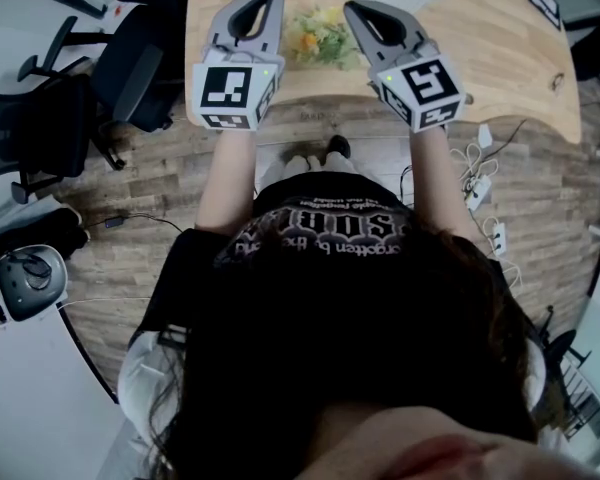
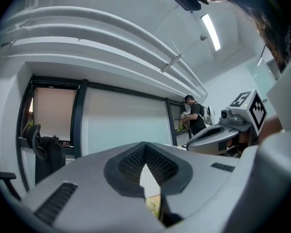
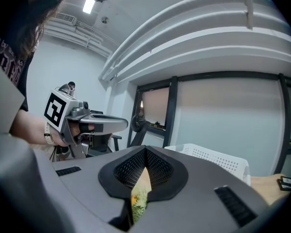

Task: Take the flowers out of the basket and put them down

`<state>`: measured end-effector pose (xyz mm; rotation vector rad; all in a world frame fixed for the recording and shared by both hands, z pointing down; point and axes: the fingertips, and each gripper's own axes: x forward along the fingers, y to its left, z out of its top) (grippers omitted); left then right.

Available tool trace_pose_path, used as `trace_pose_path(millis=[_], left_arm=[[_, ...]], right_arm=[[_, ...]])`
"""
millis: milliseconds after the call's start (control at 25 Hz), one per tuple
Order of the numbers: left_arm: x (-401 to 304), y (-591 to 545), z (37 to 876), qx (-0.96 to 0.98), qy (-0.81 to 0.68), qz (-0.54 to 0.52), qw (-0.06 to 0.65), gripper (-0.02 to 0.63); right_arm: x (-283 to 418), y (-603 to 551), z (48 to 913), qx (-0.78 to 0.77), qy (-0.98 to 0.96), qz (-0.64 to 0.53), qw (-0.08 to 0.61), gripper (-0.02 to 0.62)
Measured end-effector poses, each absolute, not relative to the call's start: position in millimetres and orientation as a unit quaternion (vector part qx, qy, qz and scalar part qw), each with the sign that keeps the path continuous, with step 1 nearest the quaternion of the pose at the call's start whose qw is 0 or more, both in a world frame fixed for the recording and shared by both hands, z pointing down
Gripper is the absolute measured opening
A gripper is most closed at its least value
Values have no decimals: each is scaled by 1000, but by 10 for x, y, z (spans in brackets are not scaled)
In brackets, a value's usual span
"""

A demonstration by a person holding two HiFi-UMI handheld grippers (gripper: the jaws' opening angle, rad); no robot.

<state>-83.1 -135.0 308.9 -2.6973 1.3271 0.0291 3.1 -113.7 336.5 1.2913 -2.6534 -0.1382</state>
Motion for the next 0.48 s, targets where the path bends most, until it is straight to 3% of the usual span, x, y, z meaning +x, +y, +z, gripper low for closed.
trace_pose_path(millis=[480], left_arm=[[-820,-1357,3094,-893,445,5,71,2]], right_arm=[[83,-1143,3331,435,-894,-50,93,26]])
